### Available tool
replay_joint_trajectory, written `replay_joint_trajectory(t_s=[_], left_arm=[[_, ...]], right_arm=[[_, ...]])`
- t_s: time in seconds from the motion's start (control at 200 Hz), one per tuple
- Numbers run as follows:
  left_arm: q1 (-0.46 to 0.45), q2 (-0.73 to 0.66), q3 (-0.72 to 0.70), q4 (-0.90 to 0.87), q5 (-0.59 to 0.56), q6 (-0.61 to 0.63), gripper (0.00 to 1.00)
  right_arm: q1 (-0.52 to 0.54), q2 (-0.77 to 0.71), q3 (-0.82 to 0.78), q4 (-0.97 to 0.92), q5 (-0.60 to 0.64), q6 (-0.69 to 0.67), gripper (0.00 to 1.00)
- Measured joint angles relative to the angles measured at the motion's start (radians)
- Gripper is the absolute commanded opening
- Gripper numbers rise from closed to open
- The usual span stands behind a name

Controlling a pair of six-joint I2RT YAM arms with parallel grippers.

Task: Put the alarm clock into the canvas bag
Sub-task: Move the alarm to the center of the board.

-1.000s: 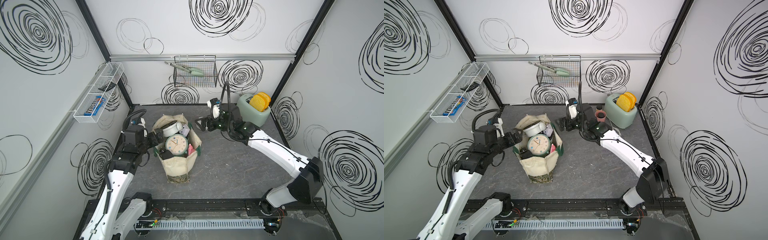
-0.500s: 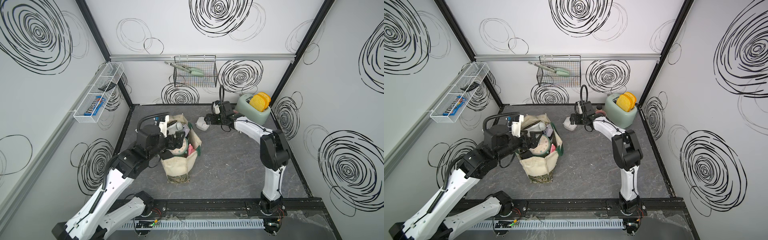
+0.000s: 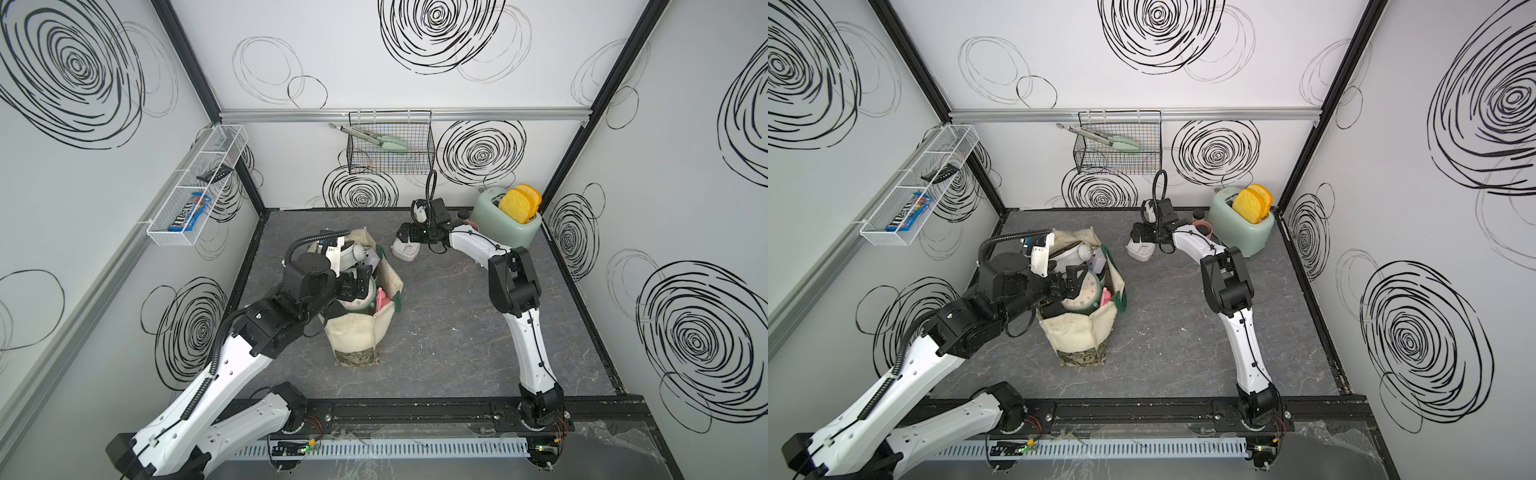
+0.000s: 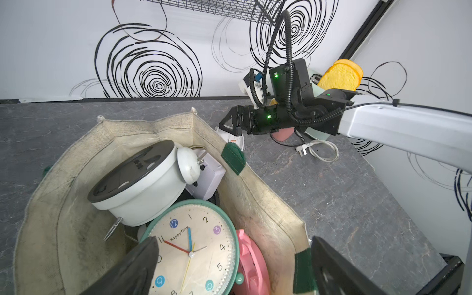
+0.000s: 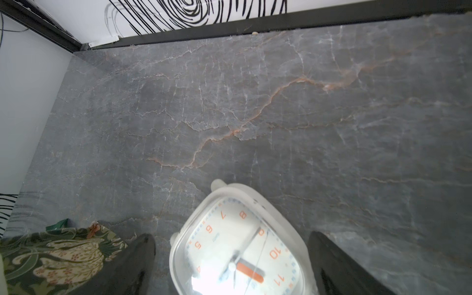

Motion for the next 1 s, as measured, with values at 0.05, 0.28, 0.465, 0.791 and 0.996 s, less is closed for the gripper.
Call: replay_joint_trajectory(t_s=[0.05,0.28,0.465,0.791,0.996], left_arm=[[0.000,-0.001,-0.004,0.002,-0.003,0.002,0.96],[0.000,-0.007,-0.013,0.026,-0.009,0.007,0.96],[0.000,-0.020,-0.034,0.039,-0.017,0.006,0.96],[0.000,-0.031,-0.056,0.050,-0.020,0.006,0.96],[0.000,-0.048,-0.056,0.053,-0.020,0.007,0.96]], right_arm=[[0.000,0.035,0.056,-0.013,-0.001,0.000,0.97],[-0.002,0.145,0.217,-0.096,0.020,-0.005,0.99],[0.017,0.181,0.260,-0.161,0.067,-0.039,0.97],[0.058,0.164,0.272,-0.290,0.114,-0.128,0.85],[0.060,0.040,0.125,-0.359,0.127,-0.176,0.85]])
